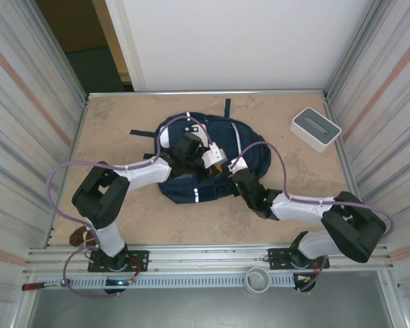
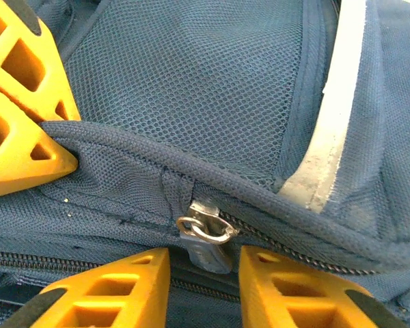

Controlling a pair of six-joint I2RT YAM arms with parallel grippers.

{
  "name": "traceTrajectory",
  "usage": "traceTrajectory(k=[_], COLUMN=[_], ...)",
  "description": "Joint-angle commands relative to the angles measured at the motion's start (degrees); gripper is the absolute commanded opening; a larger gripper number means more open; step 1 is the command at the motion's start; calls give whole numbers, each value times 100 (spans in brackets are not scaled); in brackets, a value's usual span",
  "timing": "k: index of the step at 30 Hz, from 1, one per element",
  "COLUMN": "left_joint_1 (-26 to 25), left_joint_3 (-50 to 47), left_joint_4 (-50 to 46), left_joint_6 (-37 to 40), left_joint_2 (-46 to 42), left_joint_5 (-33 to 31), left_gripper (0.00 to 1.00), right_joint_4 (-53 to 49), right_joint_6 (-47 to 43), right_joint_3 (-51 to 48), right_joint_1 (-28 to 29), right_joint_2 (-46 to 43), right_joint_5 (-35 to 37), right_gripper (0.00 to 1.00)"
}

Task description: Pack books, pencil case, and school supplies into a backpack

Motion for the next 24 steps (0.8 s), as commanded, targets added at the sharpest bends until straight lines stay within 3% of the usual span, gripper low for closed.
traceTrajectory(k=[1,11,16,24], left_joint_1=[-31,-8,5,39], left_joint_3=[95,25,-2,-46], left_joint_4=[-161,-169,-174,-171], left_joint_6=[-61,-18,12,68], left_joint_2=[57,57,41,8], left_joint_5=[468,406,380,346], left_gripper=[0,0,0,0], right_joint_4=[162,-61,-93,-32], right_joint_6=[240,313,475,663], right_joint_3=[204,-64,-303,-676], right_joint_1=[4,-121,-401,-875], right_joint_2=[14,-432,-718,-1202], right_joint_5=[532,523,-10,-1053], right_gripper=[27,10,1,0])
